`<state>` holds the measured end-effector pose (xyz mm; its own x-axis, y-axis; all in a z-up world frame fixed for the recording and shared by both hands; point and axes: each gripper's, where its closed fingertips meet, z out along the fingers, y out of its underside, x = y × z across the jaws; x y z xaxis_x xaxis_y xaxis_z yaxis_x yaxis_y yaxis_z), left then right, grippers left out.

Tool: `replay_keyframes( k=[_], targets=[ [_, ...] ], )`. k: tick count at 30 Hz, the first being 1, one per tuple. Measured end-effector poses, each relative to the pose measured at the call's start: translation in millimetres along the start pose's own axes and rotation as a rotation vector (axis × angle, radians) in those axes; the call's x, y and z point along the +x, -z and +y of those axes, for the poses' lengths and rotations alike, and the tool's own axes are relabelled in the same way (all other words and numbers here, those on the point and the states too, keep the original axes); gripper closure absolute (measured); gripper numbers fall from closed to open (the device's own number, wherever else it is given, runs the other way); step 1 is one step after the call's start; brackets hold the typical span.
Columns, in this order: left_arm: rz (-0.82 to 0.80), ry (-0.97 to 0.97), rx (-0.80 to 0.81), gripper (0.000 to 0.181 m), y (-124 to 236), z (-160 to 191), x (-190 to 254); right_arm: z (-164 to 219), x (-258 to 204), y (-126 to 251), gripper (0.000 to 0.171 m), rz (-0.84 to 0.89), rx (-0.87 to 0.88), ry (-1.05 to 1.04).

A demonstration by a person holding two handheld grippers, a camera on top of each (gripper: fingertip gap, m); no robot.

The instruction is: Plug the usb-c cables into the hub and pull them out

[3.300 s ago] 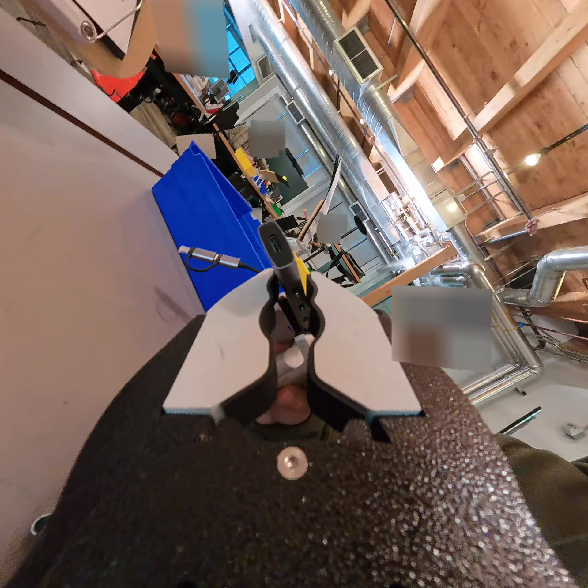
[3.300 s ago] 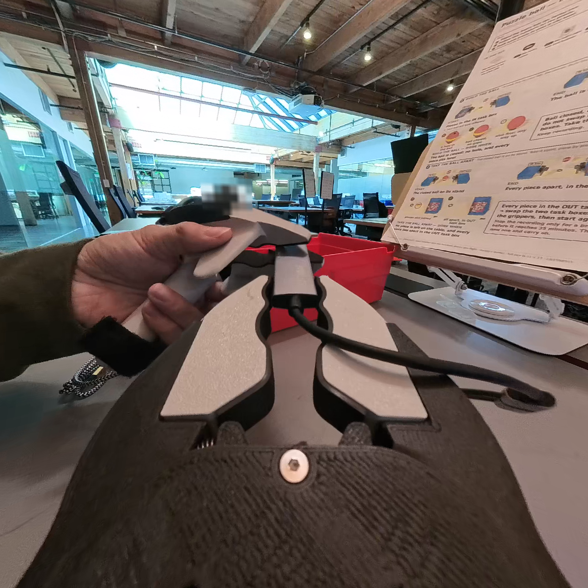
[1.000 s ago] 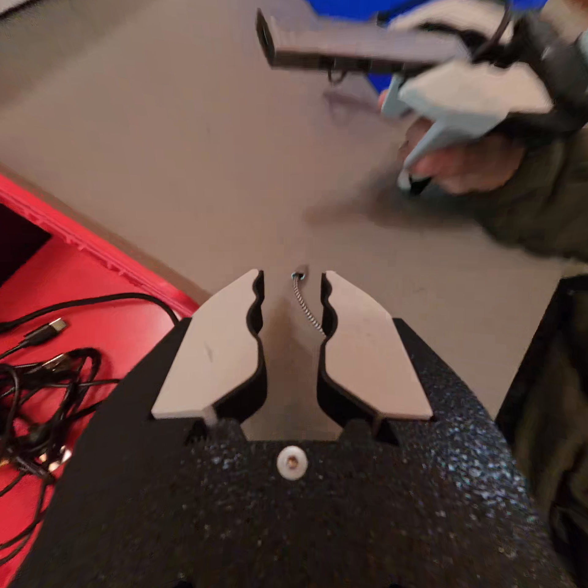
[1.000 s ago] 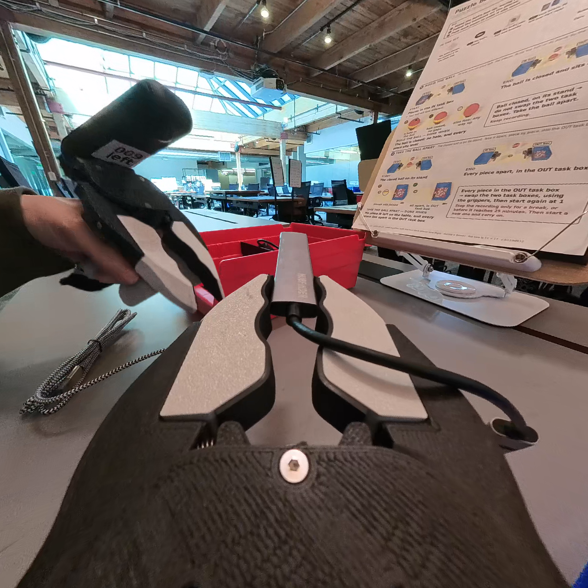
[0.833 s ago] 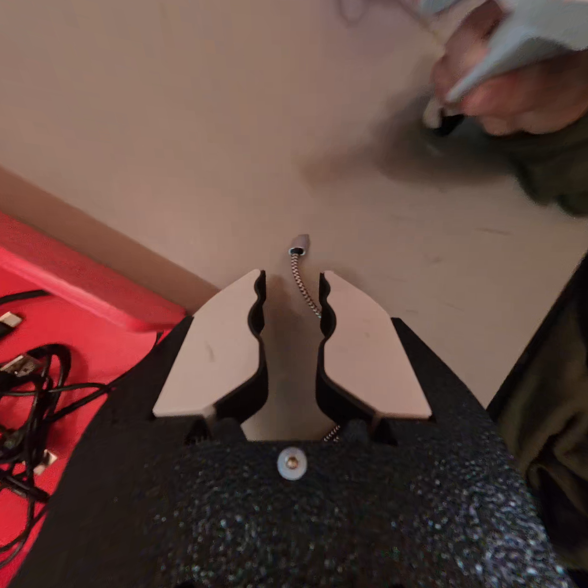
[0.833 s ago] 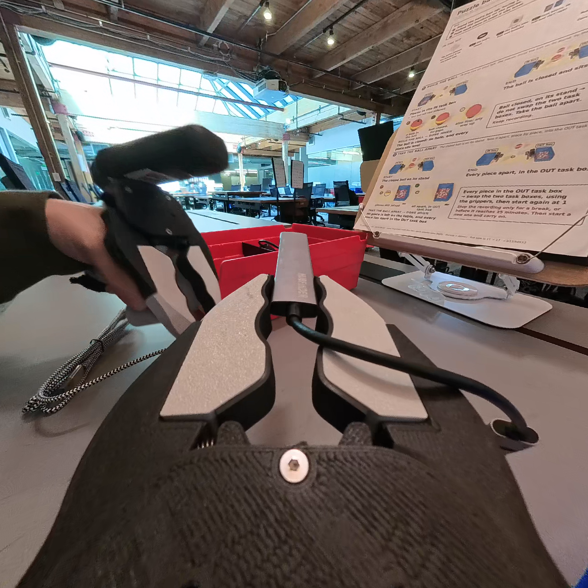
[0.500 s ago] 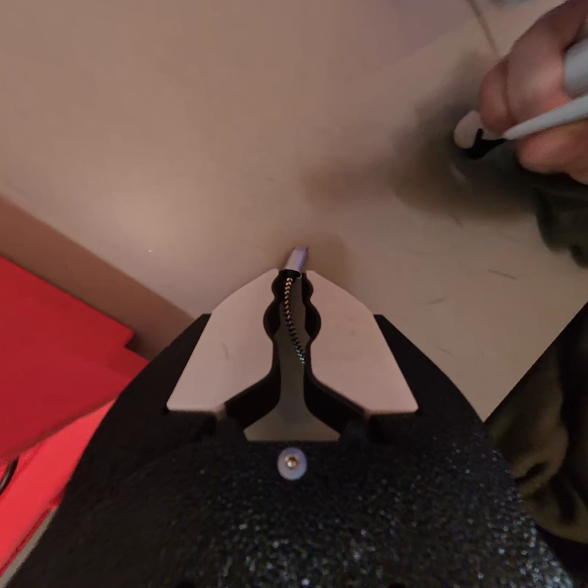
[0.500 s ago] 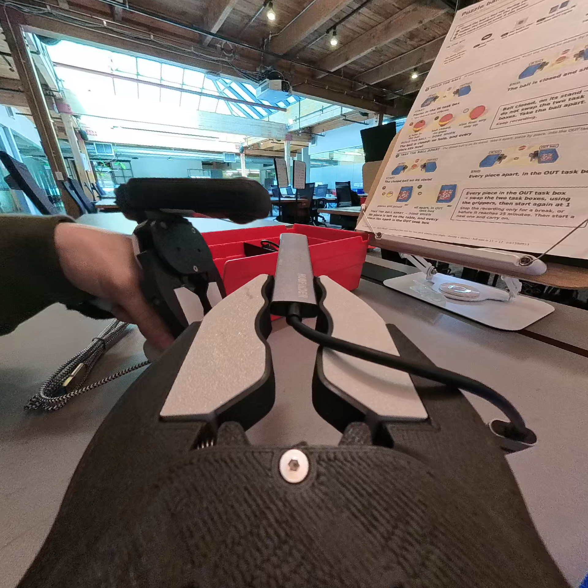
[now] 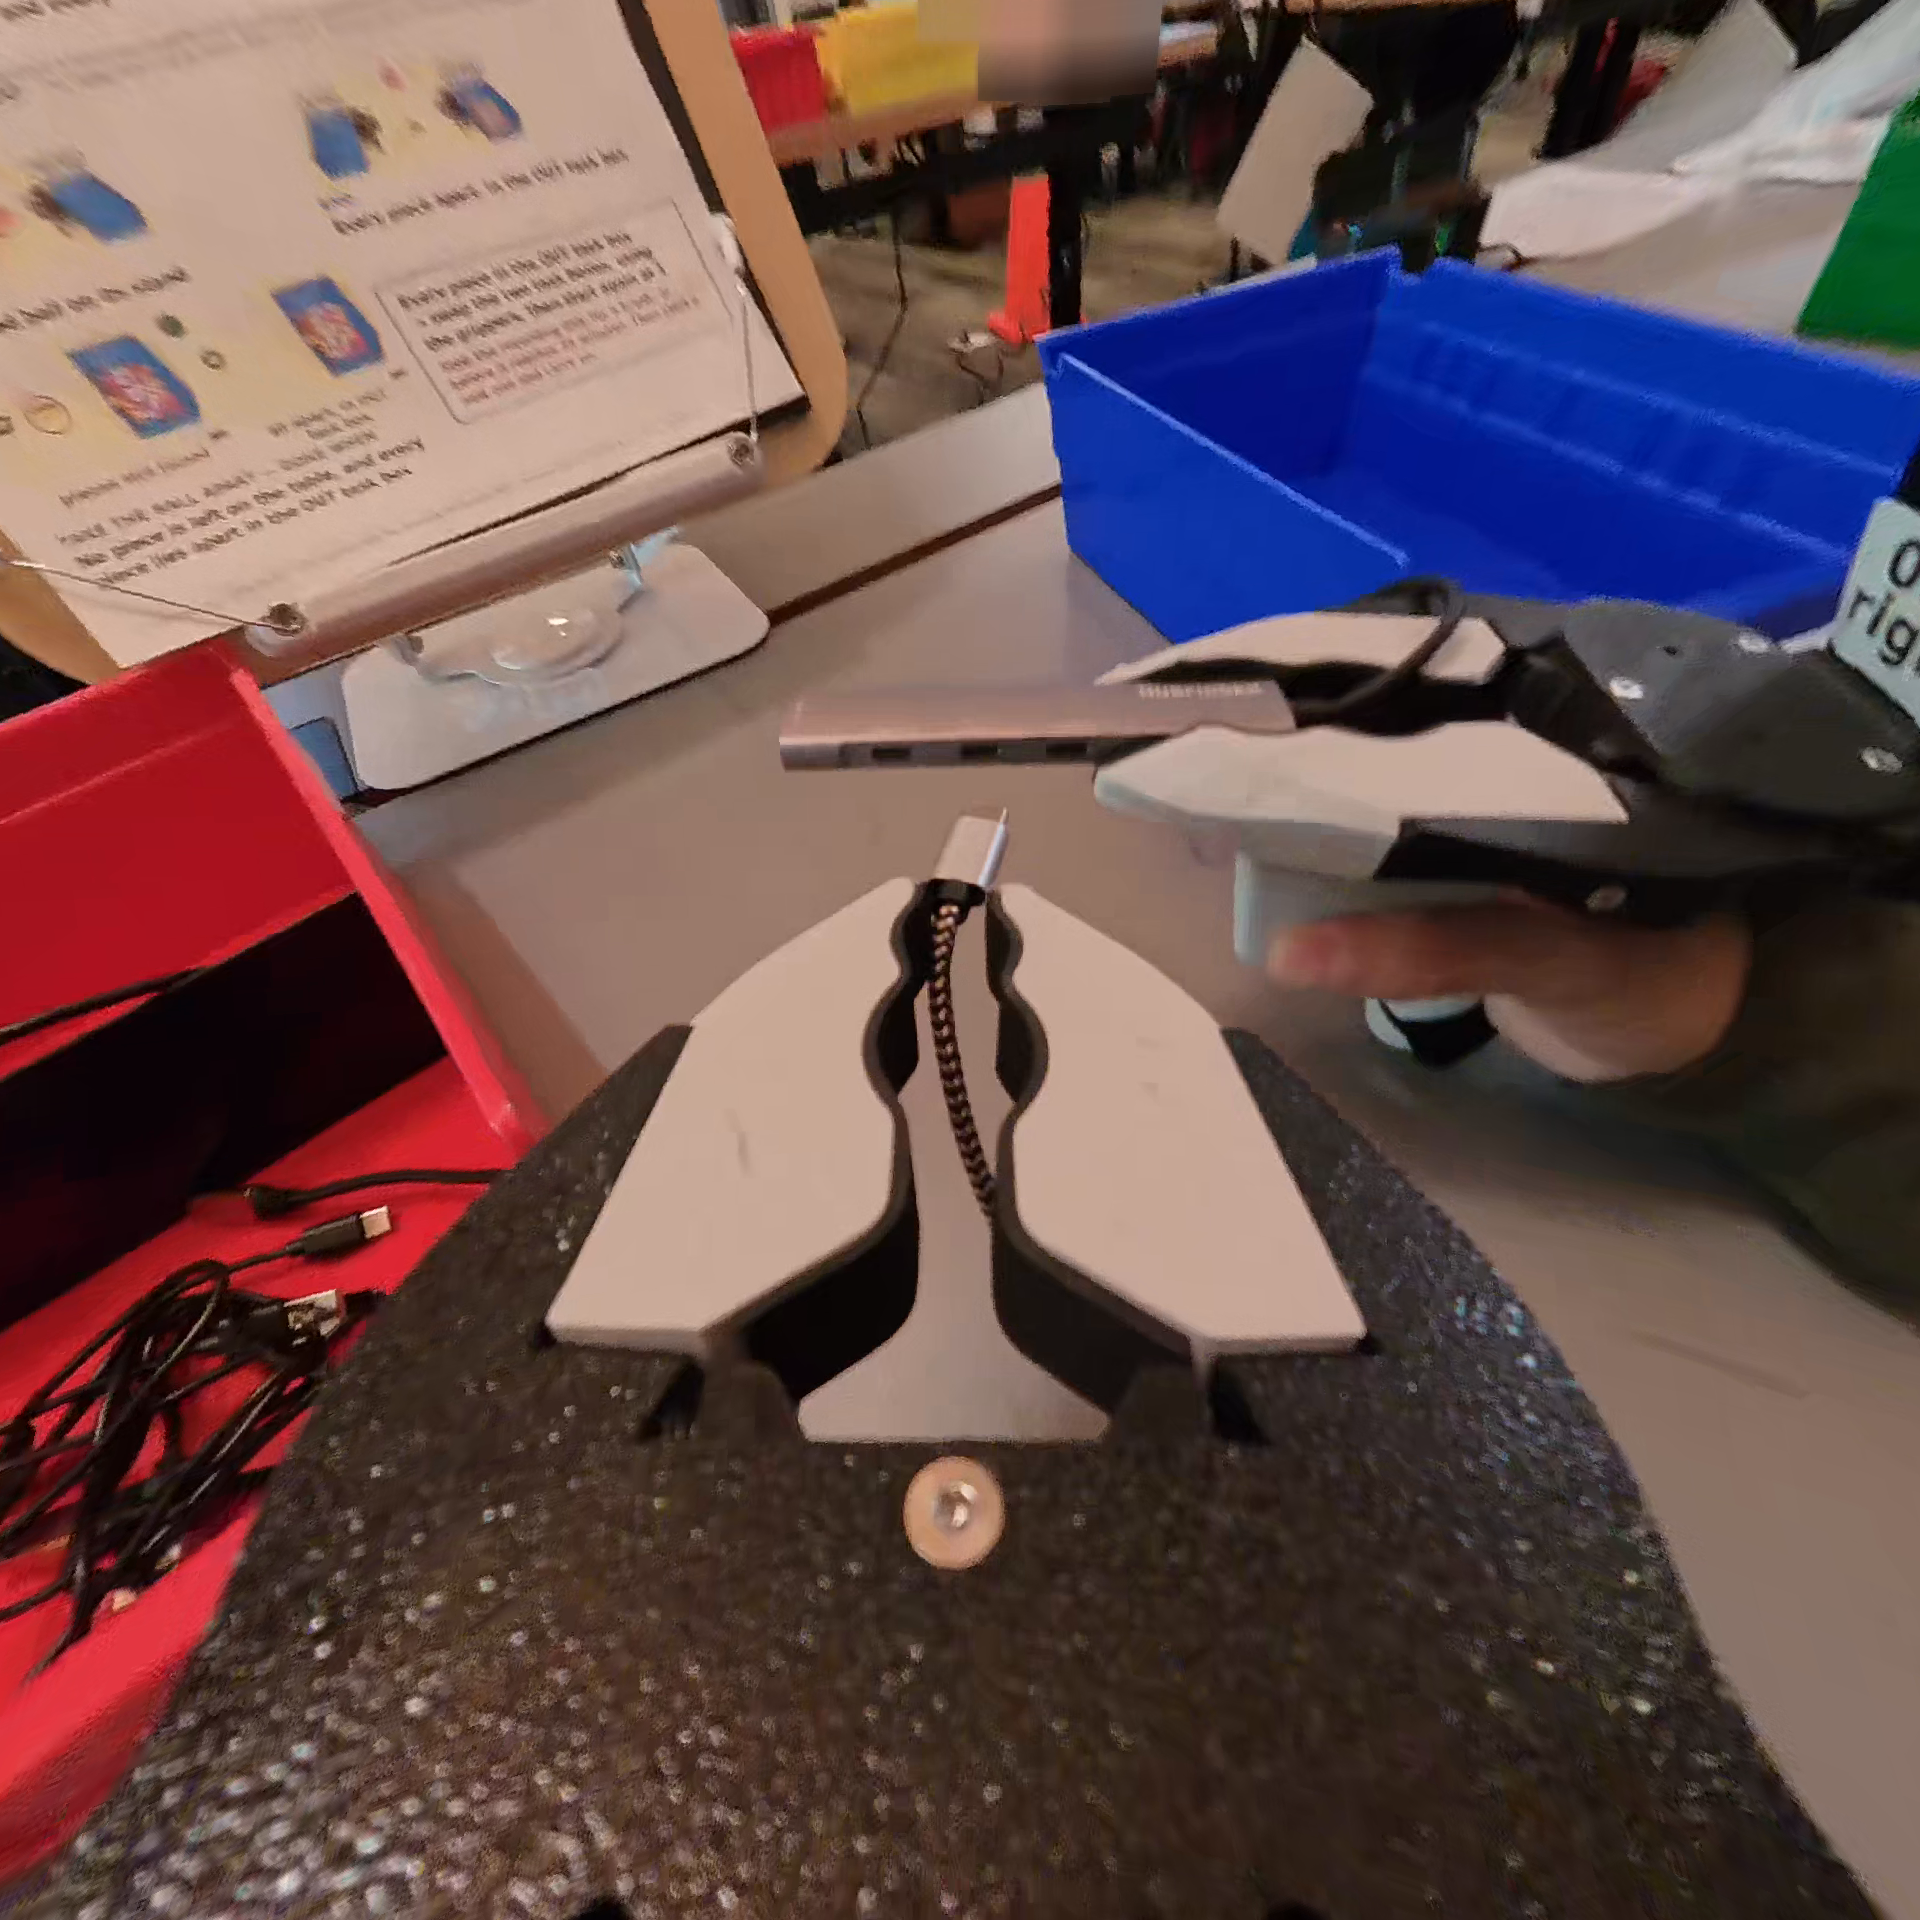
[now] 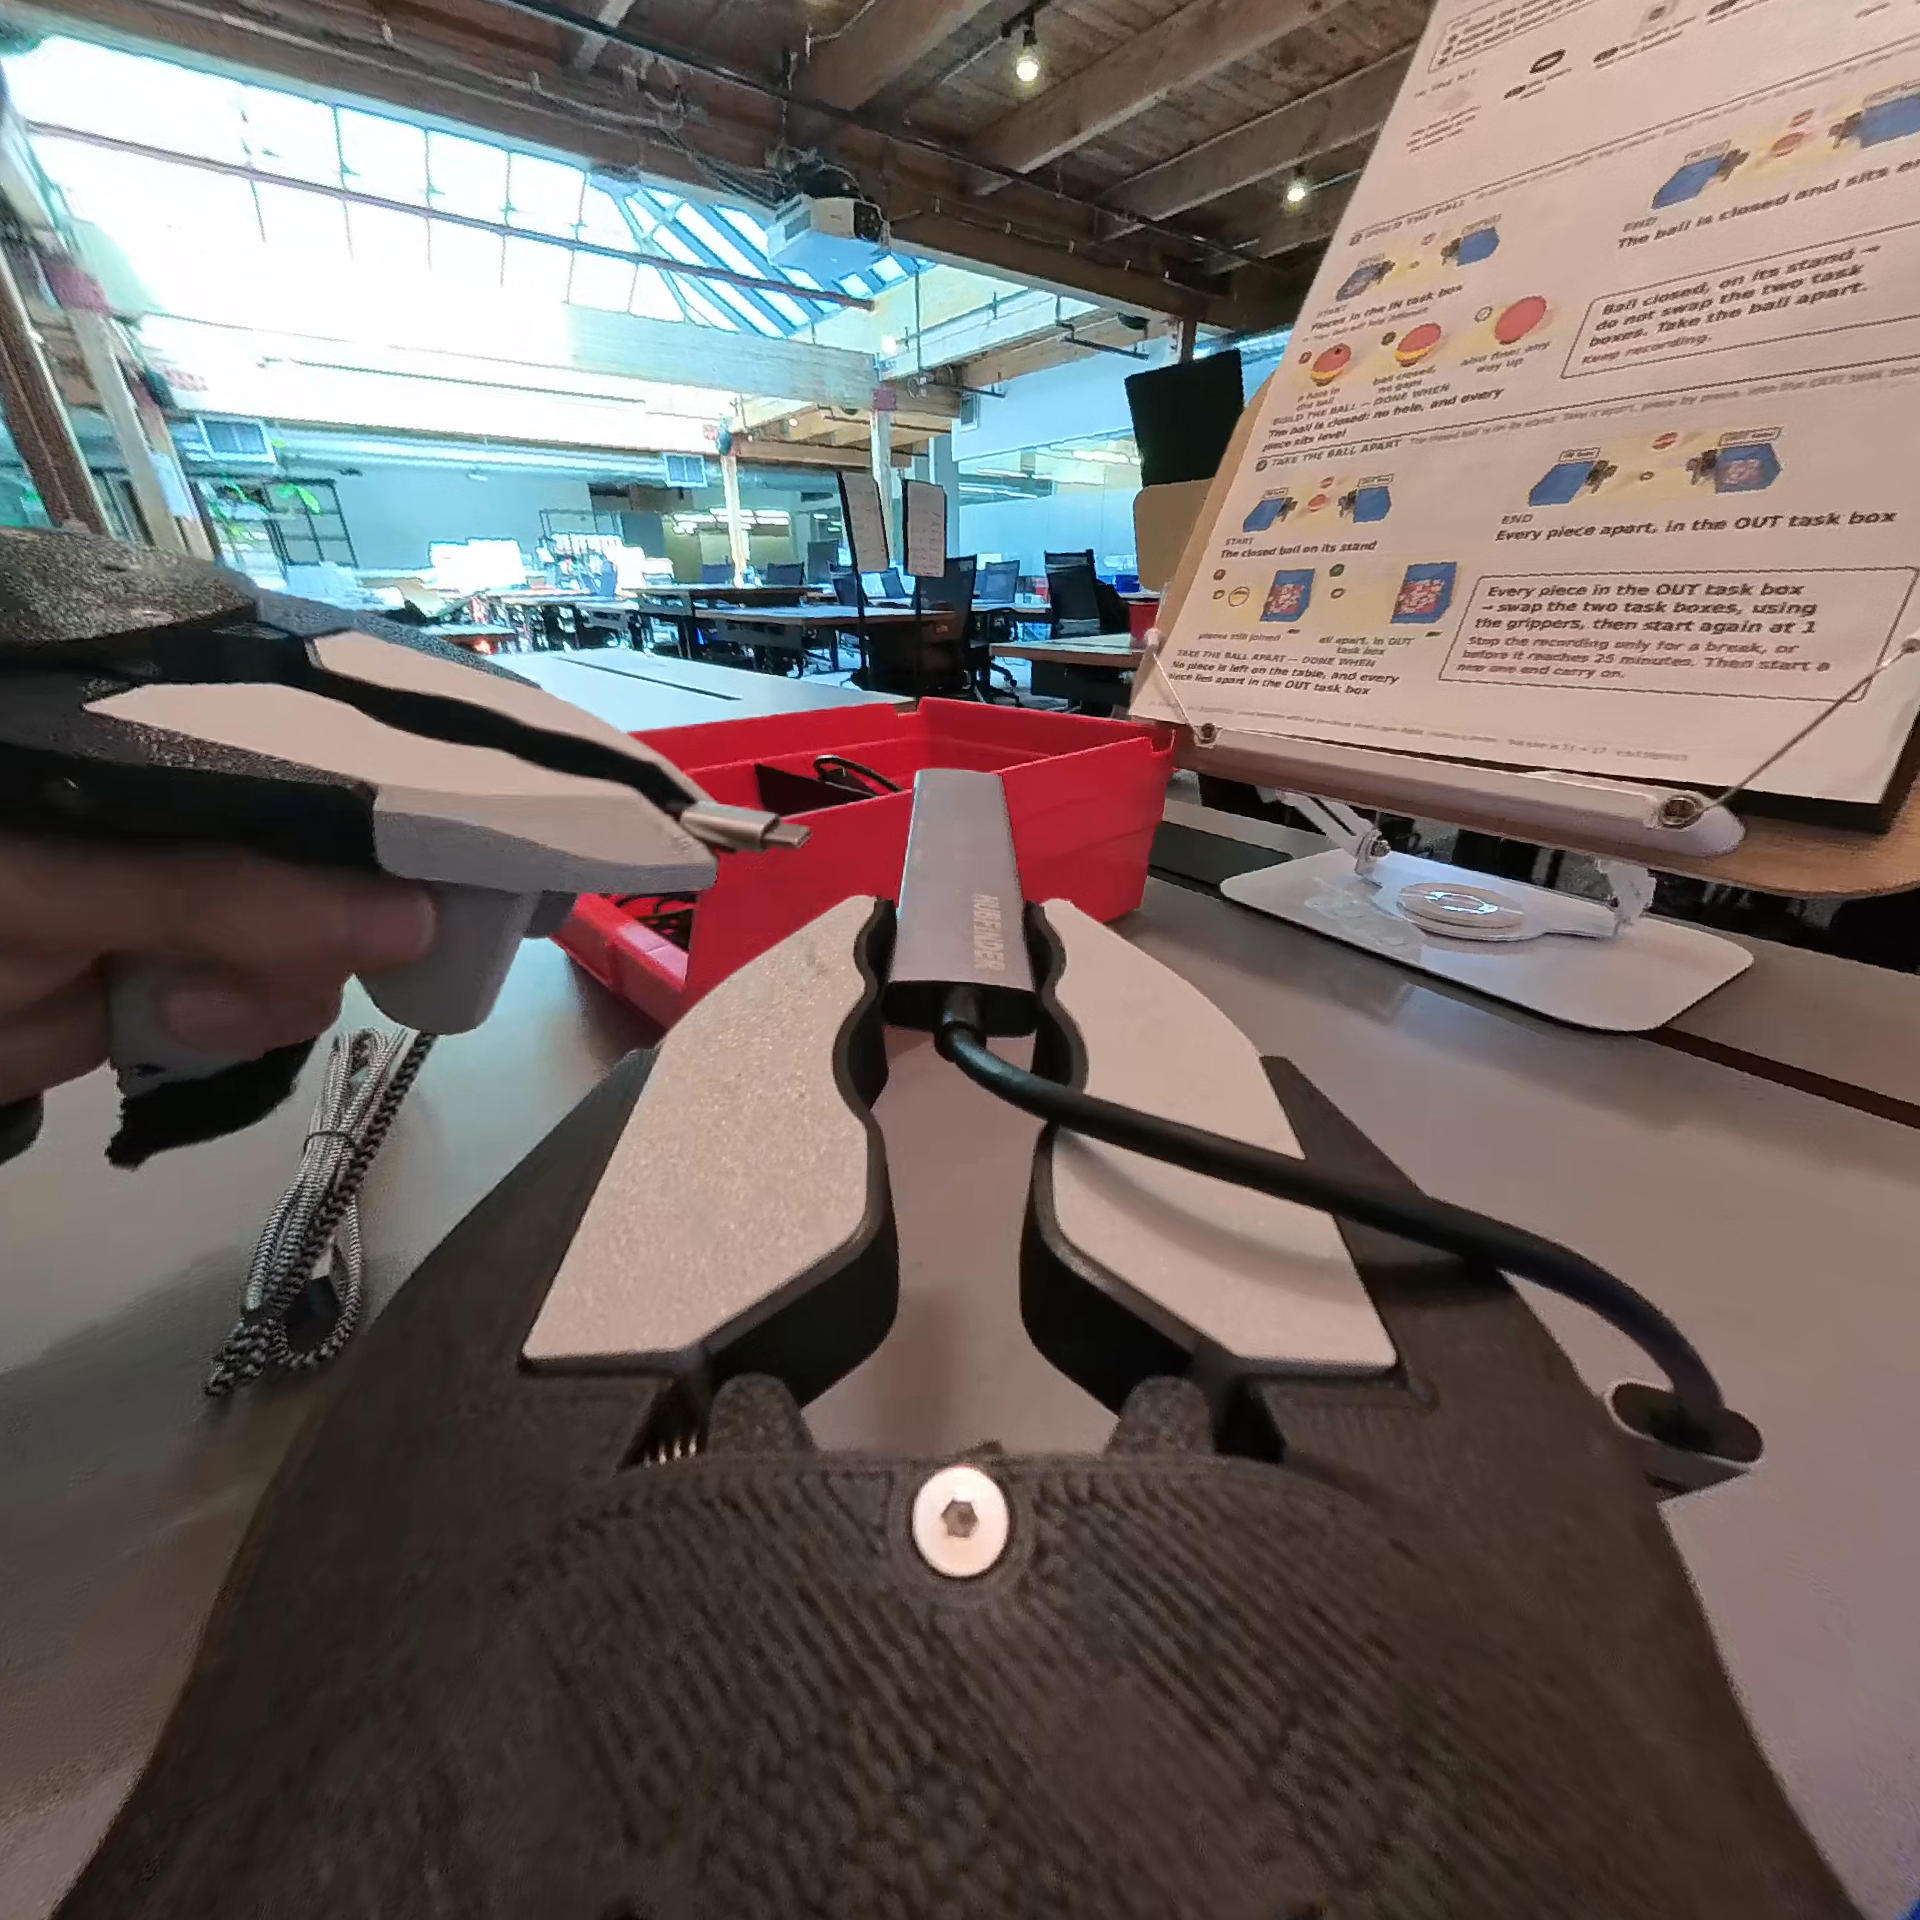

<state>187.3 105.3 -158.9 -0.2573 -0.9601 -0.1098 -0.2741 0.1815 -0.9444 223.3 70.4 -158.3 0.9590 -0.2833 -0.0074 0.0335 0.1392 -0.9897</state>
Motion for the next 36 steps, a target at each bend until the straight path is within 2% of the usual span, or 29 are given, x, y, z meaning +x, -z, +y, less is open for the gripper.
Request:
replay_keyframes(
  k=[1, 7, 12, 19, 25, 36],
  targets=[
    [-0.013, 0.010, 0.025, 0.172, 0.3, -1.2, -0.1, 0.7, -3.1, -1.3, 0.147, -0.001, -0.005, 0.006],
    [-0.037, 0.125, 0.166, 0.172, 0.9, -1.9, 4.1, 3.2, -13.2, -5.5, 0.147, -0.005, -0.022, 0.036],
    [-0.043, 0.120, 0.150, 0.172, -2.9, -6.3, -0.3, 2.5, -4.9, -8.5, 0.147, 0.046, -0.012, 0.019],
    [-0.034, 0.133, 0.122, 0.172, -2.9, 6.4, -5.2, 3.1, -2.7, -14.5, 0.147, 0.090, -0.010, 0.048],
    [-0.004, 0.223, 0.123, 0.172, -6.3, 14.2, -3.0, 4.5, -12.2, -15.9, 0.147, 0.061, -0.020, 0.101],
    [-0.042, 0.191, 0.126, 0.172, -6.1, 12.5, 0.8, 6.0, -18.9, -17.5, 0.147, 0.041, -0.029, 0.134]
  ],
)
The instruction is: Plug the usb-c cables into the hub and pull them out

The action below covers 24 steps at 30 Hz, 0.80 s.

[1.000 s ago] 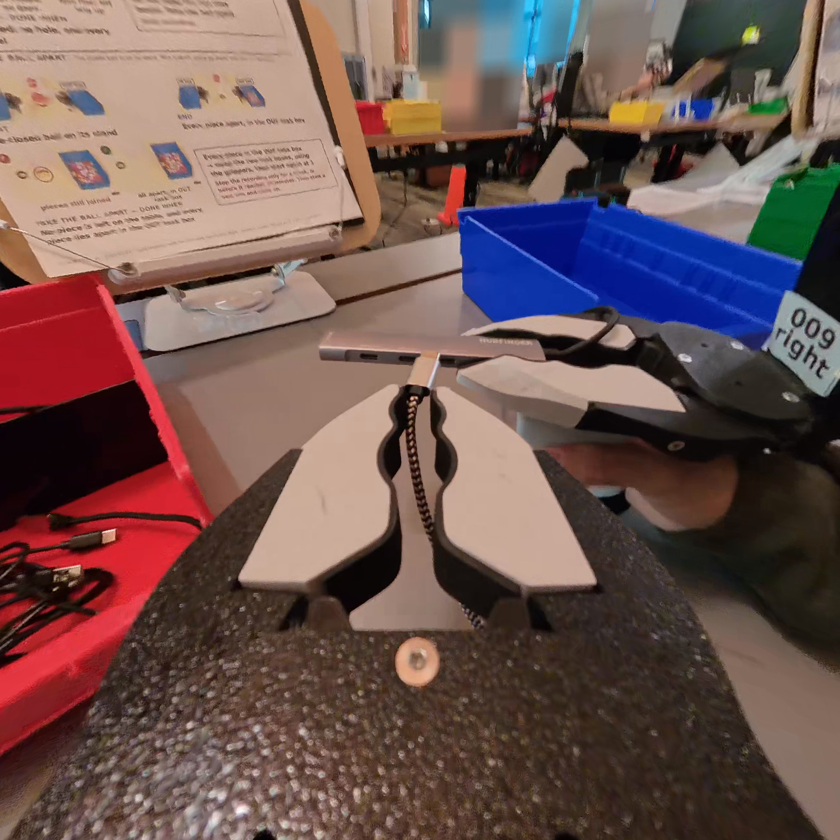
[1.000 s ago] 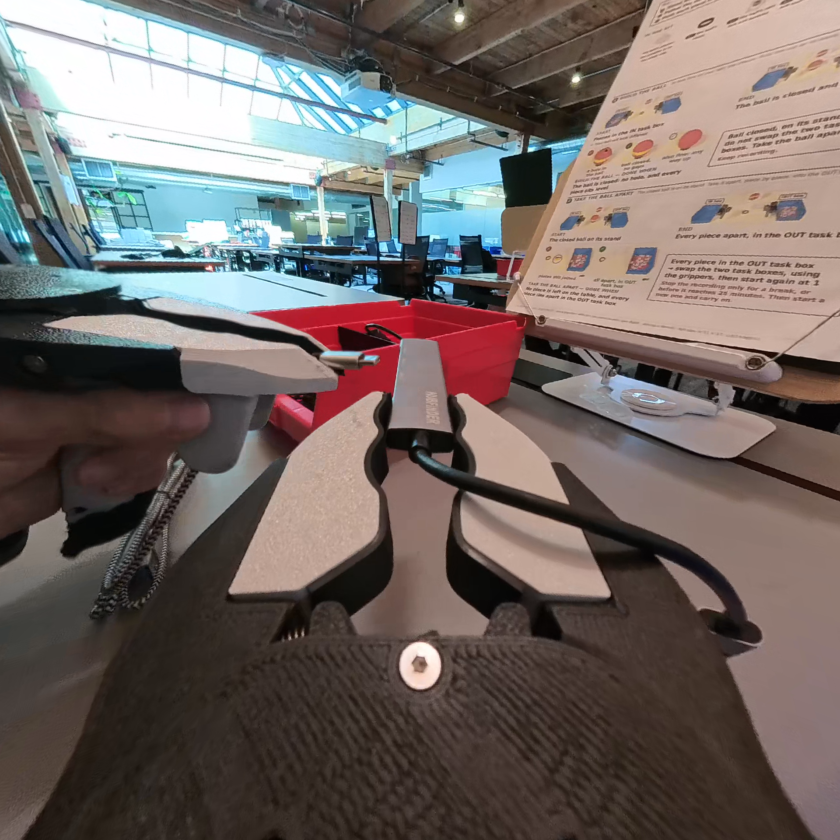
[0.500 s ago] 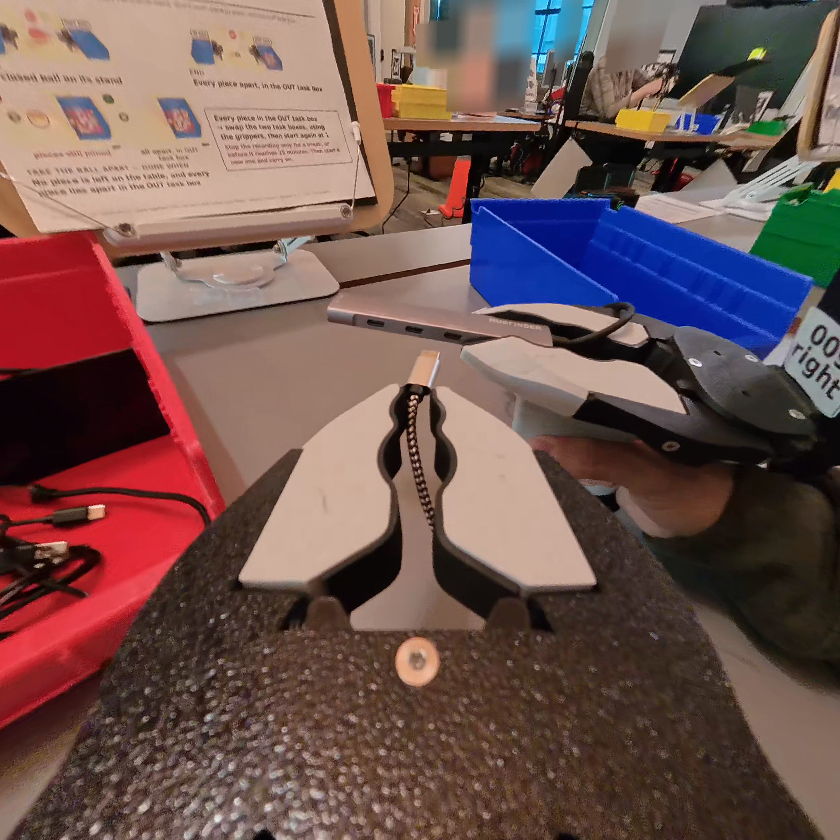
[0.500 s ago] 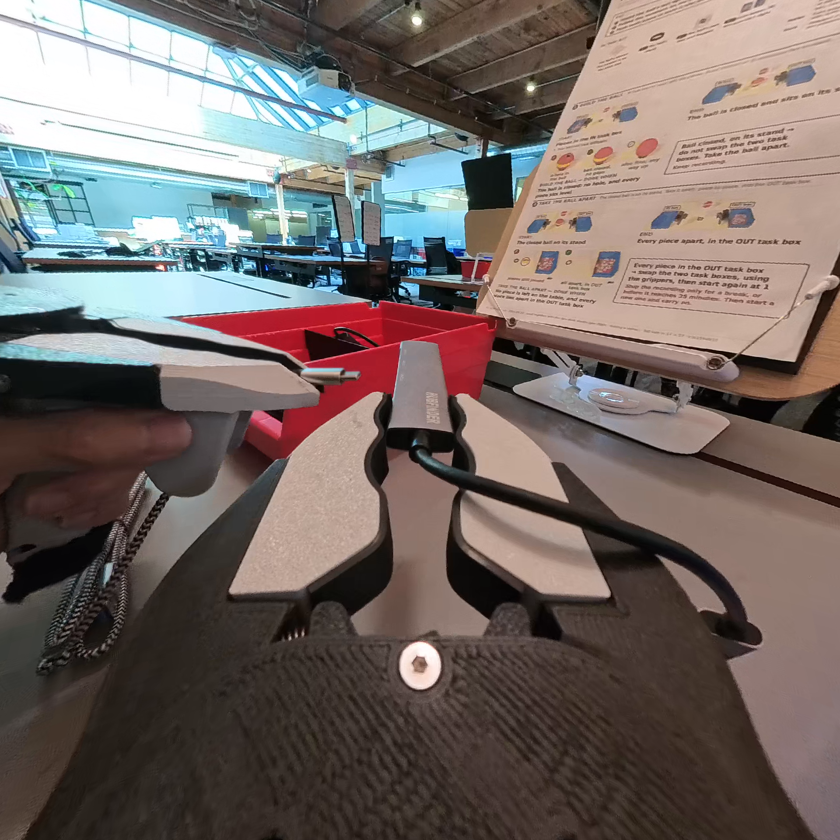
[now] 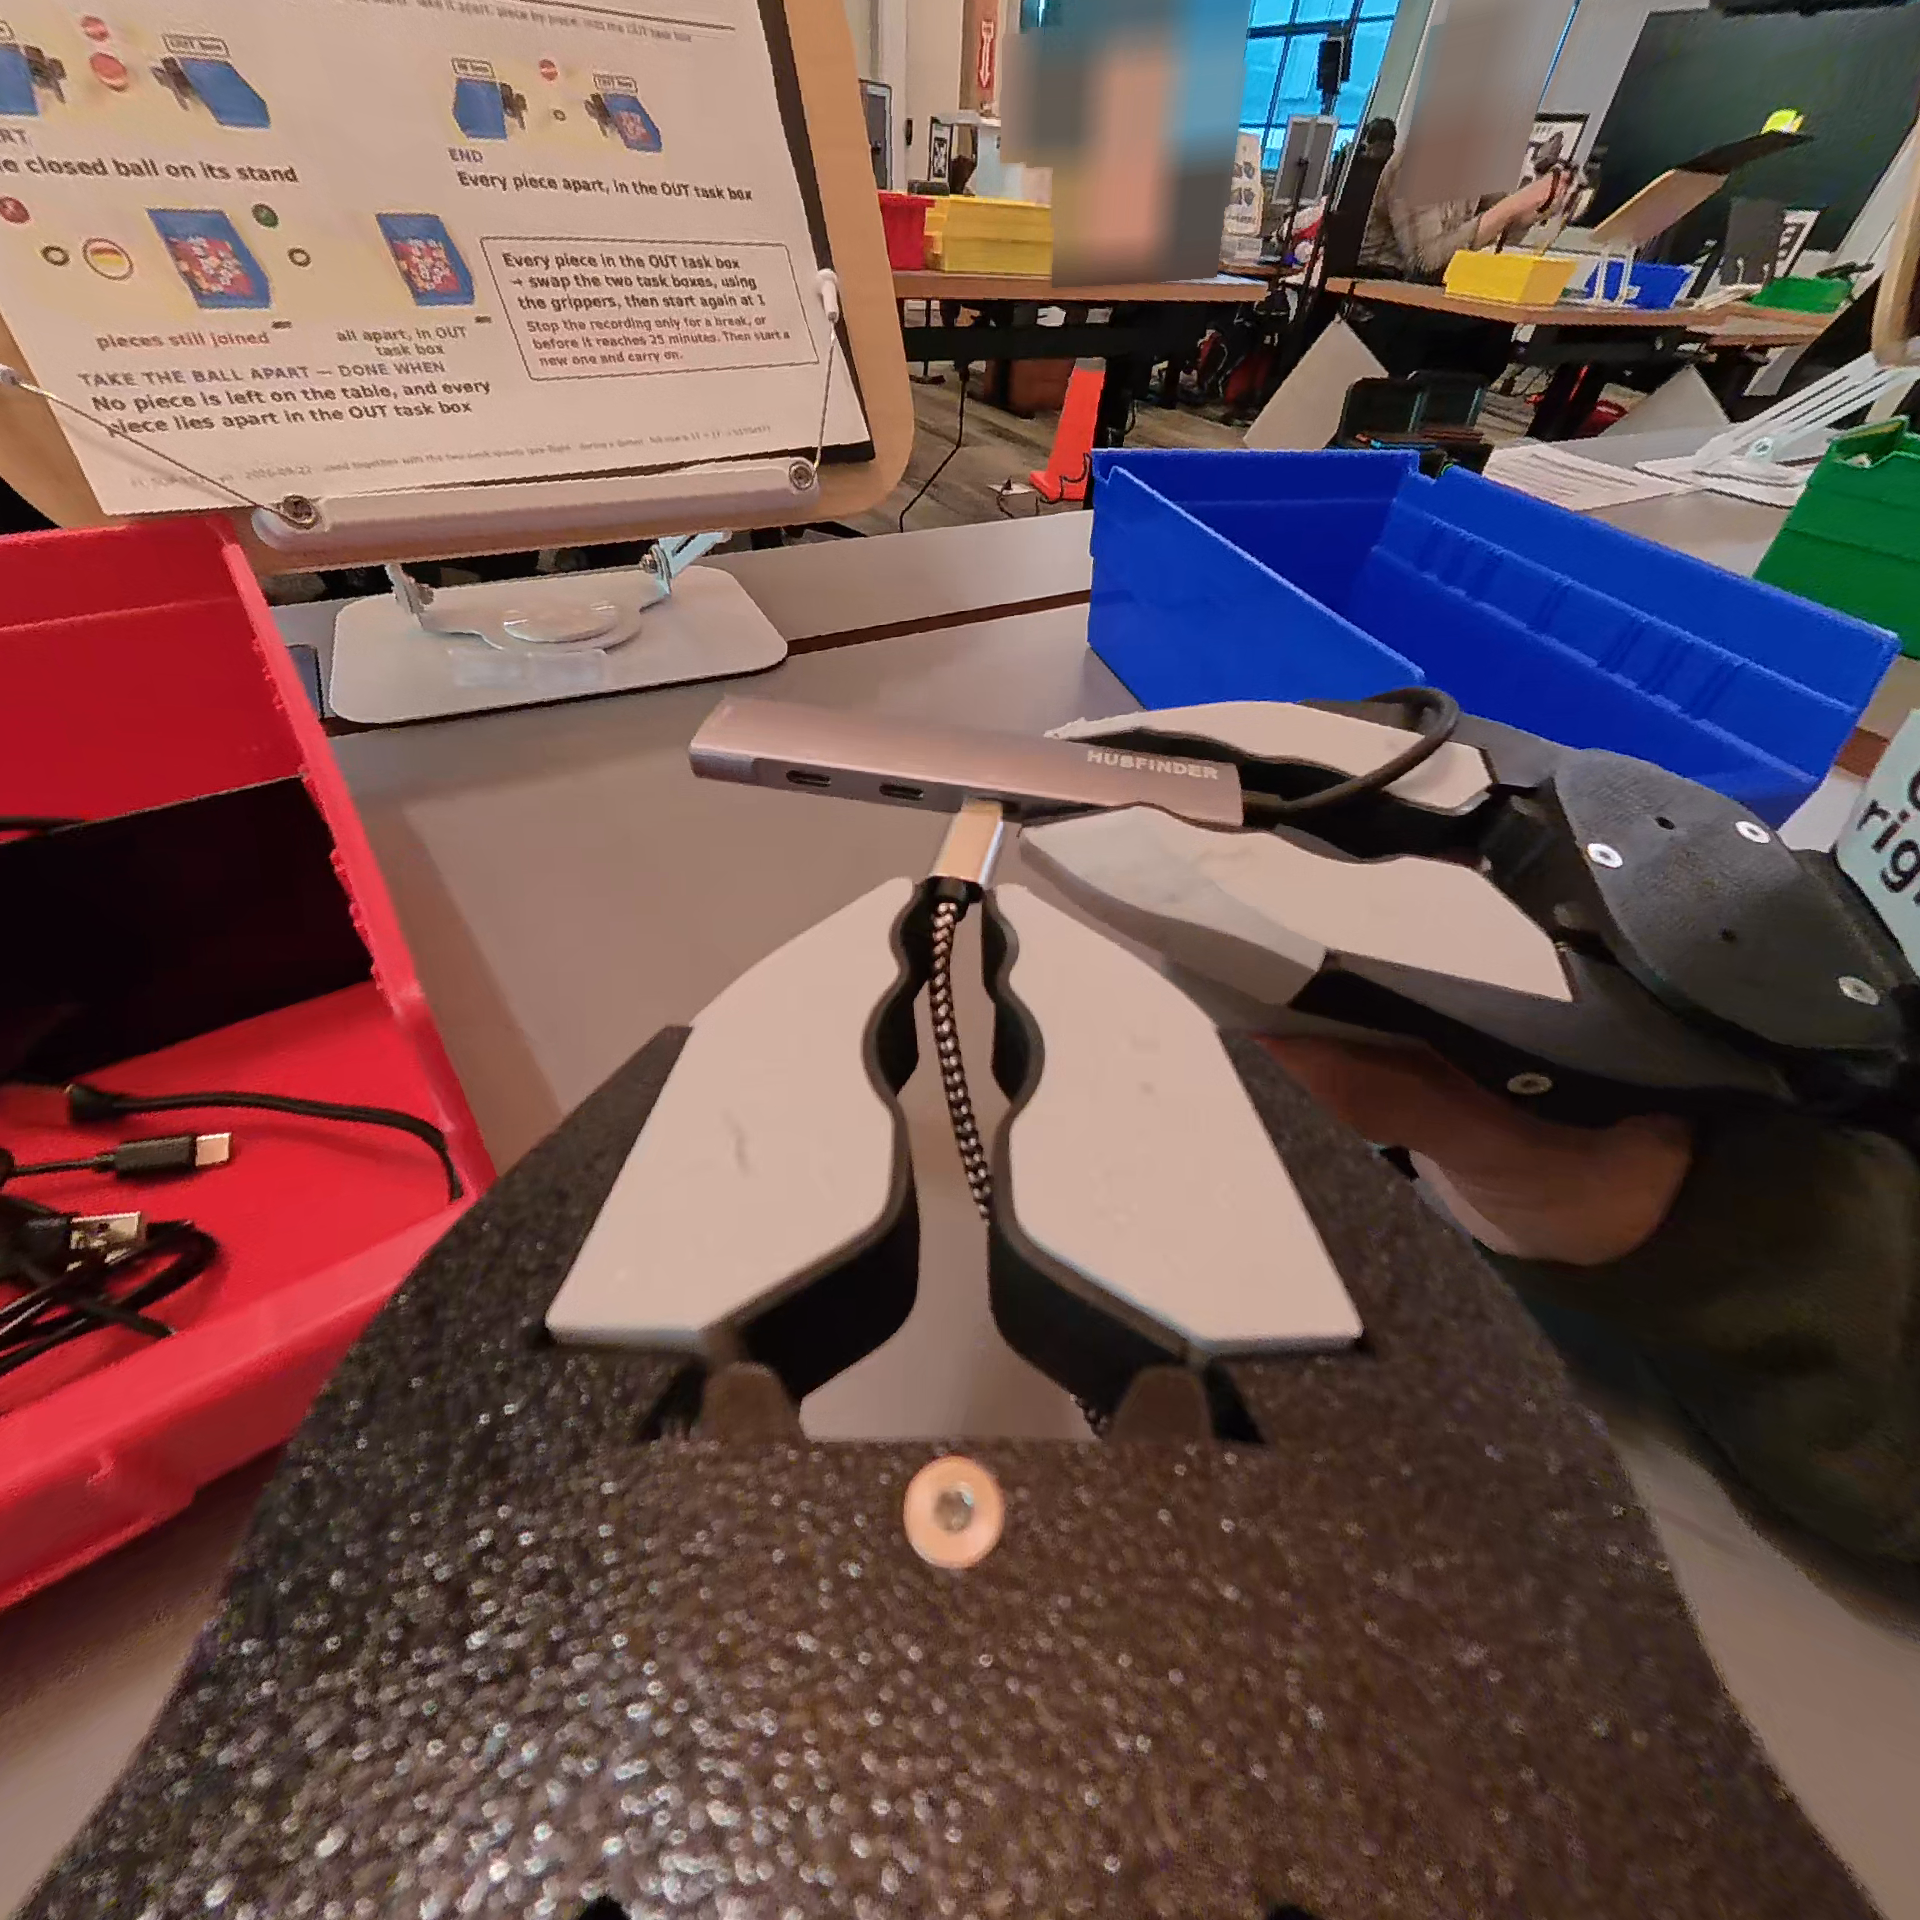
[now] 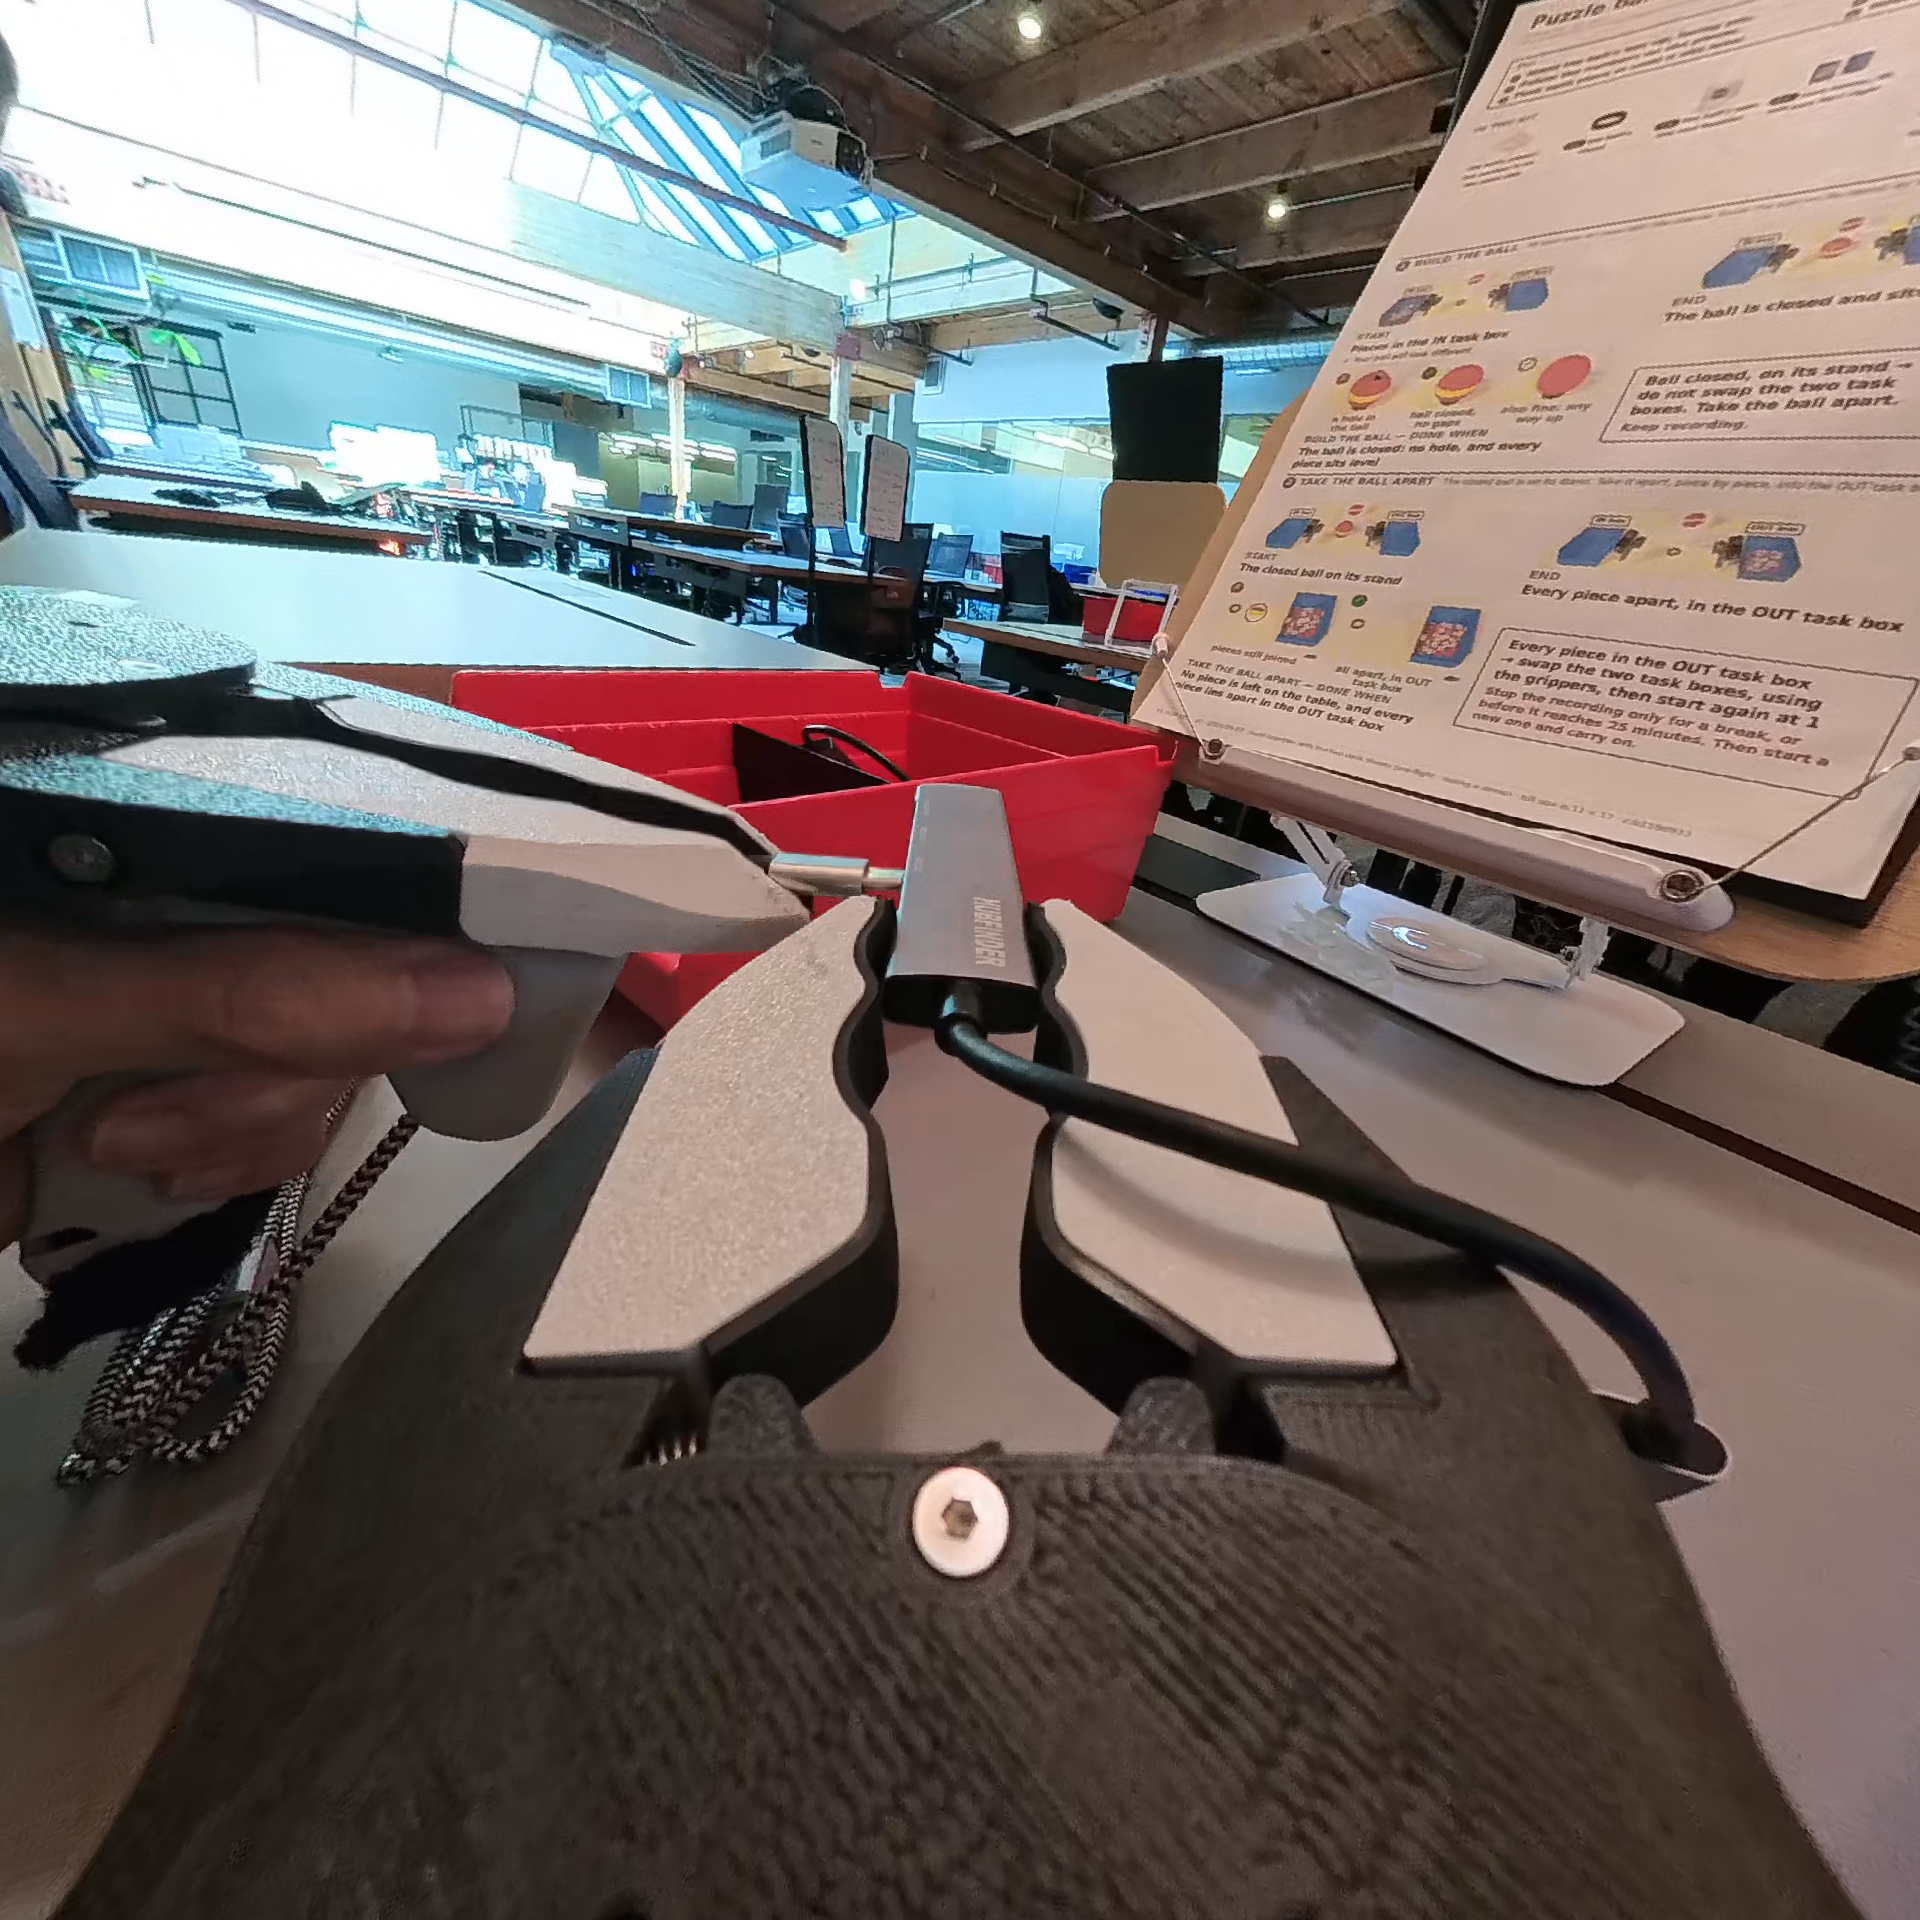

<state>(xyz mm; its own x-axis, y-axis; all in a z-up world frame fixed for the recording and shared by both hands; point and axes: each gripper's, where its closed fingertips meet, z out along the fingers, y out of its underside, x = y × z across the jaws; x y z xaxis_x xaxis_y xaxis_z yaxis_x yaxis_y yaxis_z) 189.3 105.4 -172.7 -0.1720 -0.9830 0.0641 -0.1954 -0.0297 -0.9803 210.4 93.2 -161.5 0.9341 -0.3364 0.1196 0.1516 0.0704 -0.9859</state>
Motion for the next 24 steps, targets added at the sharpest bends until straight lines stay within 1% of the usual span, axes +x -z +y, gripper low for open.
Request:
replay_keyframes(
  k=[9, 18, 21, 24],
  targets=[
    [-0.027, 0.000, -0.019, 0.173, -0.4, 2.9, 1.2, 1.3, -4.4, -1.2, 0.147, 0.009, -0.011, 0.050],
    [-0.007, -0.031, 0.007, 0.173, 0.3, 0.9, 2.0, 0.2, -6.0, -0.4, 0.146, -0.049, -0.003, -0.032],
    [-0.010, -0.057, -0.001, 0.173, 0.7, 0.9, 1.2, 0.4, -6.8, -0.7, 0.146, -0.039, -0.006, -0.013],
    [0.002, -0.035, 0.018, 0.173, 2.1, -1.5, 1.4, 0.6, -8.4, -1.0, 0.146, -0.045, -0.008, -0.007]
  ],
)
